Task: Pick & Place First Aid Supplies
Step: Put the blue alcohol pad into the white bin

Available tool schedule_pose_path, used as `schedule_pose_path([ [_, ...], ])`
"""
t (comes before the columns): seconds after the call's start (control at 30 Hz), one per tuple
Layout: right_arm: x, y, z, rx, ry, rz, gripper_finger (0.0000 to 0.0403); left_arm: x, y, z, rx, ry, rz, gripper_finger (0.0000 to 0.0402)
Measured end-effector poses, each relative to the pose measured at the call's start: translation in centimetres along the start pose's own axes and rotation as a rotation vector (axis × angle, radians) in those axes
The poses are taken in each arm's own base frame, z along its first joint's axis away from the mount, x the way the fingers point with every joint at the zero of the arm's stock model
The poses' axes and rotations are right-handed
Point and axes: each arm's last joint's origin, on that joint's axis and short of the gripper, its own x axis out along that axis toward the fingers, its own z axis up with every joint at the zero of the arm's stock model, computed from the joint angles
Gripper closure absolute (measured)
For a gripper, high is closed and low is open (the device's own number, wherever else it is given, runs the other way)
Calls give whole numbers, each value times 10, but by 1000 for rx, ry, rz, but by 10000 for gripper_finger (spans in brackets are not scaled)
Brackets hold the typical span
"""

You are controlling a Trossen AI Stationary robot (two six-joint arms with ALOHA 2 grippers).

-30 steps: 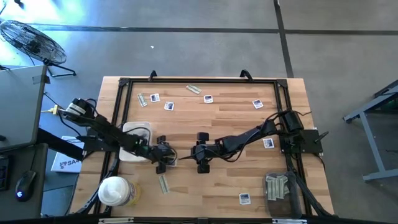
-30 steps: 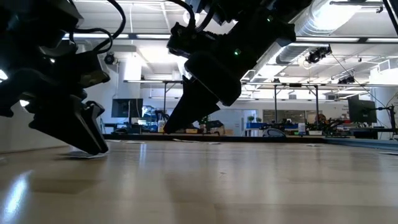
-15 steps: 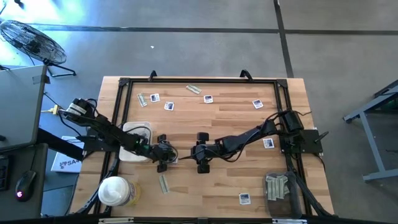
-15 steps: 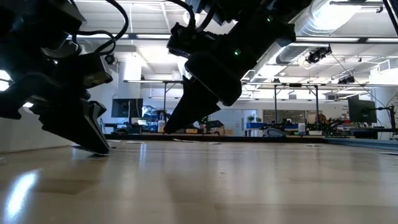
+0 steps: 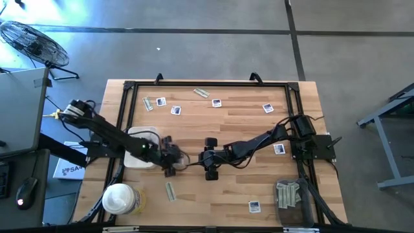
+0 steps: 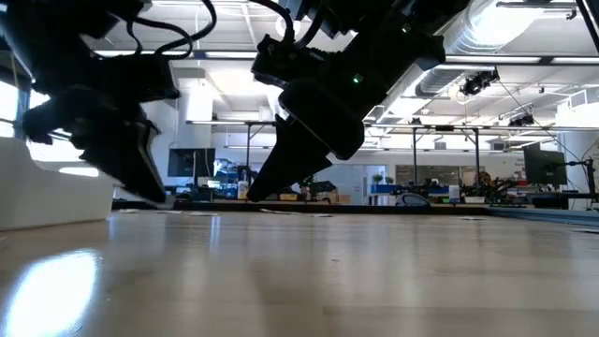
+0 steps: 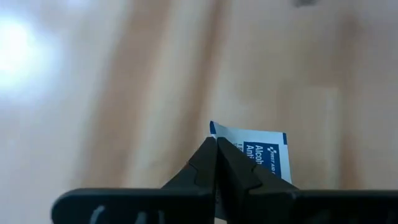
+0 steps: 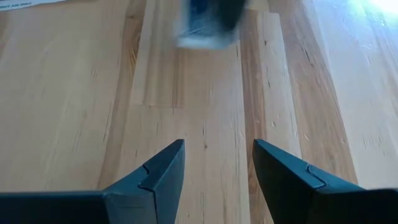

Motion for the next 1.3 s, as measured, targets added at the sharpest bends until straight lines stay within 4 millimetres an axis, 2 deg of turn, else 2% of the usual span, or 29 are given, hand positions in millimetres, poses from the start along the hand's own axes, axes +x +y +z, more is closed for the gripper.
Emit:
schedule_pose_path([
  [0.1,0,0,0,0,0,0,219,-19,10,5,-93,16,132,401],
  [0.3,0,0,0,-1,3,4,219,-60,38,-1,-279,-27,312,401],
  [0.47,0,0,0,-1,4,4,219,-82,58,-17,-449,-34,433,401],
  [0.63,0,0,0,5,4,3,219,-78,70,-46,-620,8,522,401],
  [0.8,0,0,0,8,5,3,219,-69,71,-63,-673,102,497,401],
  [1.1,0,0,0,16,5,3,219,-68,70,-63,-665,95,487,398],
  [1.3,0,1,-1,35,11,45,219,-68,71,-63,-629,92,489,348],
])
